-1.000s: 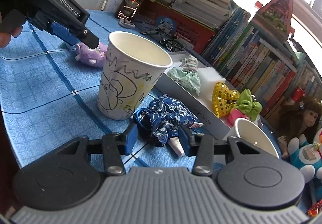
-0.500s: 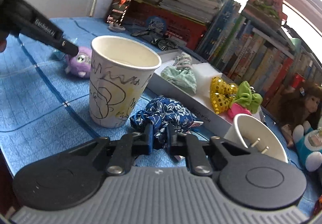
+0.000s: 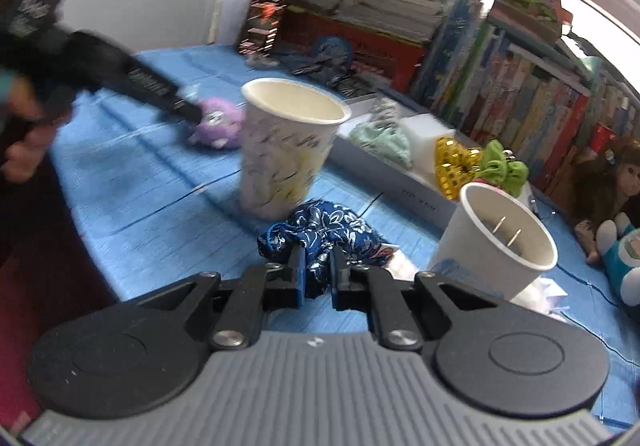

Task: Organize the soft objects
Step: 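Grasp the purple fluffy toy with the left gripper while the right grasps the blue floral scrunchie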

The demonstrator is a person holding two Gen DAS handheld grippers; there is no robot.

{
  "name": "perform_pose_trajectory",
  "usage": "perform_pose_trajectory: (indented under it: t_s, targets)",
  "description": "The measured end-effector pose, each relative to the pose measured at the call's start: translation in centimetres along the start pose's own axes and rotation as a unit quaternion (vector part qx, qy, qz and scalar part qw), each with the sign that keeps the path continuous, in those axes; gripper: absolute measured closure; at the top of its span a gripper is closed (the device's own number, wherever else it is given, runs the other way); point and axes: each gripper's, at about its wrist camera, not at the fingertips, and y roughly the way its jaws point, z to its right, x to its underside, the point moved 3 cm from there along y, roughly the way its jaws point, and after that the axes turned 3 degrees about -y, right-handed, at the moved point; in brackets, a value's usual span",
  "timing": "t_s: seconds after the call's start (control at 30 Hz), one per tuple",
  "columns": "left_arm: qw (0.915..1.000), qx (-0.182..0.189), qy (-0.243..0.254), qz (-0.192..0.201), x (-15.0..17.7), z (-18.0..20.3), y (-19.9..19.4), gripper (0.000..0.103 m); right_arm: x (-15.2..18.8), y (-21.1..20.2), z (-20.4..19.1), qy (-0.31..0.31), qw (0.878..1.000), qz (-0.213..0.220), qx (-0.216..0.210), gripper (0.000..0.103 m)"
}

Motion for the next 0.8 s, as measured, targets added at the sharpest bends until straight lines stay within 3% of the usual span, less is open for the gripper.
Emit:
perform_pose_trajectory:
  t_s: [0.03,0.1,0.13,0.27,0.53,0.8]
  targets:
    - [1.0000,-0.003,0.002,0.002,0.0,0.1,0.1,0.060,0.2,-0.2,-0.1,0.002,1.000,-0.002,-0.005,0.085]
    - [0.9999,-0.010,0.011,0.006,0.0,0.4,0.4,0.055,0.5,-0.6,0.0,0.018,1.000,-0.002,-0.015,0.064]
    - [0.9997,-0.013,0.017,0.007,0.0,0.6,0.6,0.049,0.6,-0.8,0.2,0.032,0.999,0.000,-0.023,0.061]
    - [0.9991,-0.023,0.036,0.008,0.0,1.2,1.6,0.042,0.7,-0.9,0.6,0.067,0.997,0.015,-0.024,0.039]
    - [0.9981,-0.034,0.052,0.003,0.0,1.8,3.3,0.027,0.4,1.1,0.7,0.109,0.993,0.033,0.000,0.020]
    - [0.9981,-0.030,0.053,-0.005,-0.1,2.0,4.3,0.028,0.1,3.3,0.7,0.129,0.991,0.024,0.014,0.018]
